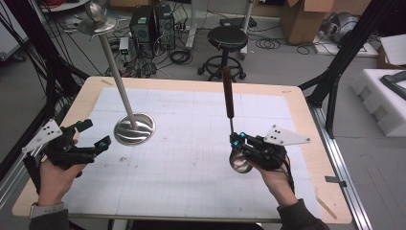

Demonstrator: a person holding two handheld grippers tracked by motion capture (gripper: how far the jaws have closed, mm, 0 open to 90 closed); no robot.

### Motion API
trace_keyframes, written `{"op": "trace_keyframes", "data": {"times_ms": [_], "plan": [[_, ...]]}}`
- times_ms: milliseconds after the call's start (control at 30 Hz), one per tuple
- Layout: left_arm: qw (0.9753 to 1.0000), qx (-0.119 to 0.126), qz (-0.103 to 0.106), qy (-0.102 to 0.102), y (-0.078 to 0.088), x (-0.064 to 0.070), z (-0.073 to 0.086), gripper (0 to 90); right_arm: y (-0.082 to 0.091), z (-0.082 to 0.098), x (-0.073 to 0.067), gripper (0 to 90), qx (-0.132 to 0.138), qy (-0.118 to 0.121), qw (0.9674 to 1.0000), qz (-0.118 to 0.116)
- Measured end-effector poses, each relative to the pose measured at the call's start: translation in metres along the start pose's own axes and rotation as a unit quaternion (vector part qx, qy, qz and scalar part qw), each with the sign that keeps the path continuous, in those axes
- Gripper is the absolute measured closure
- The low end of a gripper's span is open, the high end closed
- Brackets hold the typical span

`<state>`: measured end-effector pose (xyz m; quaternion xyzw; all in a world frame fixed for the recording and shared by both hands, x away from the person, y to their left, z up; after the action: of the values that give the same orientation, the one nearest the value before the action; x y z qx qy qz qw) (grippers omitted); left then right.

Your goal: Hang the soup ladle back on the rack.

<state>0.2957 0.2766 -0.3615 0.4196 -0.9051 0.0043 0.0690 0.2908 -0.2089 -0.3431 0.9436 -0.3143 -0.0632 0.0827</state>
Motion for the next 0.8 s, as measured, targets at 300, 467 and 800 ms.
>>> {"op": "trace_keyframes", "data": {"times_ms": [300,467,800], "plan": [[0.9999,0.000,0.010,-0.006,0.000,0.002,0.000,1.7,-0.008,-0.010,0.012,84.6,0.017,-0.011,0.9998,-0.002],[0.9999,0.005,0.010,-0.007,0.001,0.003,-0.004,1.8,-0.018,-0.018,0.017,84.6,-0.001,-0.010,0.9999,-0.010],[1.0000,0.001,0.008,-0.004,0.001,0.003,-0.003,1.7,-0.047,-0.033,0.017,84.7,-0.010,-0.006,0.9994,-0.034]]}}
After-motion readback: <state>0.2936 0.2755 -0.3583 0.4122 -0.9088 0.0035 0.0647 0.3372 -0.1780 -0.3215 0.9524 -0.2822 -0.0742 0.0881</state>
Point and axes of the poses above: each handheld gripper's, and its own axes: y roughly backward along the jaws, z roughly out of its underside, x roughly to its right, the point moved 3 cm from there along -y, roughly forward along the jaws, and after that the axes turned 2 degrees about x, right-handed, at the moved point
